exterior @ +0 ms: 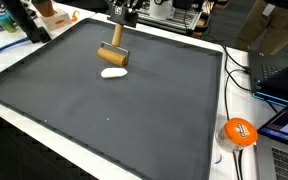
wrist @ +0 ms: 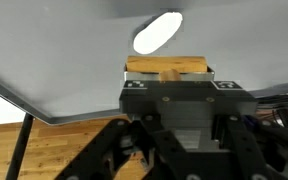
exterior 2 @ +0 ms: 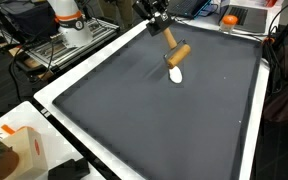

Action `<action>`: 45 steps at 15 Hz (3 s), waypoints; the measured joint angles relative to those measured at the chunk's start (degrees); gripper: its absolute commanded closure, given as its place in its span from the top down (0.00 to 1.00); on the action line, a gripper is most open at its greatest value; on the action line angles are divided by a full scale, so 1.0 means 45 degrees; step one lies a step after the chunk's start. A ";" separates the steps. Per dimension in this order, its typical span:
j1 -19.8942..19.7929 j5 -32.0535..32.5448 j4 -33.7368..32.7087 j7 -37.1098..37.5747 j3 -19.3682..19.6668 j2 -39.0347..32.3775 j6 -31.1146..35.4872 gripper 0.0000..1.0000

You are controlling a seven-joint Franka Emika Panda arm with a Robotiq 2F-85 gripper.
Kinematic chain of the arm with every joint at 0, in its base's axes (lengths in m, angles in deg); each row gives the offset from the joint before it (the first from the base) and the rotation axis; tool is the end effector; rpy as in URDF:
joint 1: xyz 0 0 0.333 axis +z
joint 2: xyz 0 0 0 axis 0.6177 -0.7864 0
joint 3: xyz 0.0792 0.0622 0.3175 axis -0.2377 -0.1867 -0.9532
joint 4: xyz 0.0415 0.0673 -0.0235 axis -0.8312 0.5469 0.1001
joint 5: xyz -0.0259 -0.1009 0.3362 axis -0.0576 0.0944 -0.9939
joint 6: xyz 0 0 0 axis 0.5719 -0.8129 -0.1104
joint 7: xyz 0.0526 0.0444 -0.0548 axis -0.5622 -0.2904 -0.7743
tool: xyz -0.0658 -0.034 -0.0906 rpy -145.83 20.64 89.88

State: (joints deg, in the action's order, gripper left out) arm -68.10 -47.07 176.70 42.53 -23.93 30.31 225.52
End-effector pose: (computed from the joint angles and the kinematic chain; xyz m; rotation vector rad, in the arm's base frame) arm 0.4095 0.0558 0.3919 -2.9421 0.1871 -1.0505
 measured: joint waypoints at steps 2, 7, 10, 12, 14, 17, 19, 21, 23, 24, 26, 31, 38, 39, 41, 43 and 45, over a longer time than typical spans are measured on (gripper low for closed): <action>0.0005 -0.0189 -0.0002 -0.0271 -0.0087 0.0021 -0.0362 0.22; -0.0006 -0.0835 -0.0002 -0.0868 -0.0230 0.0136 -0.0847 0.22; 0.0053 -0.1720 -0.0004 -0.1151 -0.0268 0.0129 -0.0731 0.22; 0.0131 -0.2448 -0.0005 -0.1413 -0.0306 0.0127 -0.0594 0.22; 0.0217 -0.3264 -0.0005 -0.1776 -0.0357 0.0111 -0.0425 0.22; 0.0660 -0.4706 -0.0001 -0.2361 -0.0350 0.0009 0.0058 0.22; 0.1100 -0.5726 0.0001 -0.2801 -0.0322 -0.0069 0.0366 0.22; 0.1558 -0.6631 0.0004 -0.3200 -0.0254 -0.0089 0.0599 0.22; 0.2069 -0.7464 0.0003 -0.3566 -0.0137 -0.0087 0.0860 0.22; 0.2329 -0.7824 0.0003 -0.3740 -0.0058 -0.0081 0.0965 0.22; 0.2761 -0.8471 -0.0001 -0.4021 0.0088 -0.0060 0.1103 0.47; 0.2776 -0.8504 0.0004 -0.4047 0.0087 -0.0158 0.1099 0.22; -0.0084 -0.5872 -0.0192 -0.3590 -0.2191 0.0209 -0.1902 0.22; -0.0519 -0.5119 -0.0377 -0.3119 -0.2578 0.0616 -0.2631 0.22; -0.0892 -0.4040 -0.1065 -0.2284 -0.3058 0.1634 -0.4120 0.22; -0.0826 -0.2738 -0.2071 -0.1200 -0.3021 0.2502 -0.5825 0.22; -0.0324 -0.0729 -0.2981 0.0496 -0.2447 0.2756 -0.6962 0.47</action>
State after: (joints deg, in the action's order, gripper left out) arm -69.56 -50.35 163.29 44.76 -34.94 42.71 194.19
